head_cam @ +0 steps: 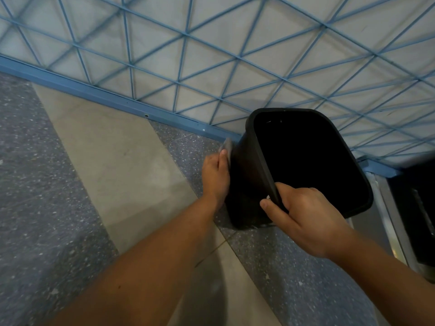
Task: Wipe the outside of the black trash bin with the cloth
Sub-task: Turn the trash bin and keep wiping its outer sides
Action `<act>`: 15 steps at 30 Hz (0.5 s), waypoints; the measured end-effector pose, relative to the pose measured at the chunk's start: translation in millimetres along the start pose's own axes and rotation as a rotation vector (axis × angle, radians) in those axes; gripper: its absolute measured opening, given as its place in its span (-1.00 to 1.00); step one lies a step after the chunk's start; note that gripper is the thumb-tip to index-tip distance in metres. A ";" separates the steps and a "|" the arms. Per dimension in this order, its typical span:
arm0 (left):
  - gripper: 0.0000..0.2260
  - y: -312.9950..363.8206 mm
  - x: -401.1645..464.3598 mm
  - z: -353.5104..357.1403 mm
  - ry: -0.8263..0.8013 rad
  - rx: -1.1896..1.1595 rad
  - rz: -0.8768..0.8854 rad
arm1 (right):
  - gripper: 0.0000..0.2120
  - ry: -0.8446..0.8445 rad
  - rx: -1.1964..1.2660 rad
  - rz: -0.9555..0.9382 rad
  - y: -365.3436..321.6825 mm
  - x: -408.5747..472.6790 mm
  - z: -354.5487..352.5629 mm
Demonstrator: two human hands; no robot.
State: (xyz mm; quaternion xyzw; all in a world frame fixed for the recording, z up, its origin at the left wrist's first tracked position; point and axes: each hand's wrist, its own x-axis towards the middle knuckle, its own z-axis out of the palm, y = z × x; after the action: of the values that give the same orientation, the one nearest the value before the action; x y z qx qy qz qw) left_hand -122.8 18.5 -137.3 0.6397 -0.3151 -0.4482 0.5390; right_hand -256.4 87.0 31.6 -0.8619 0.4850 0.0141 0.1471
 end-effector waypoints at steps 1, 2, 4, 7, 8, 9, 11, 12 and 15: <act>-0.57 -13.3 1.6 -0.5 -0.001 0.035 -0.036 | -0.66 0.001 0.002 0.004 1.0 -0.2 0.1; -0.54 -24.4 0.5 -1.1 -0.006 0.063 -0.079 | -0.64 0.001 0.003 0.007 1.4 -0.2 0.1; -0.50 -35.4 -2.7 -4.0 -0.028 0.121 -0.142 | -0.63 0.004 0.004 0.019 1.9 0.7 0.7; -0.53 -20.7 -1.9 -13.7 -0.126 0.322 -0.227 | -0.68 0.005 0.014 0.052 -1.3 0.9 0.1; -0.54 -15.8 0.8 -16.9 -0.108 0.375 -0.227 | -0.70 0.001 0.017 0.063 -2.0 1.2 -0.4; -0.56 -10.1 3.5 -21.4 -0.057 0.388 -0.211 | -0.71 -0.002 0.017 0.071 -3.9 0.9 -1.0; -0.60 6.3 3.9 -28.7 0.140 0.188 -0.127 | -0.73 -0.013 0.017 0.085 -5.6 0.3 -1.5; -0.61 16.1 0.5 -28.8 0.244 0.061 -0.055 | -0.73 -0.016 0.016 0.085 -5.8 0.3 -1.4; -0.68 55.2 -24.6 -11.3 0.316 -0.142 0.161 | -0.71 -0.009 -0.018 0.065 -6.5 0.2 -1.4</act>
State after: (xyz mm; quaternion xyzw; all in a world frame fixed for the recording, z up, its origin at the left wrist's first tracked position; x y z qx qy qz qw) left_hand -117.9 32.7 -77.7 0.6352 -0.2442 -0.3188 0.6597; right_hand -251.1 89.7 34.5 -0.8471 0.5117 0.0272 0.1411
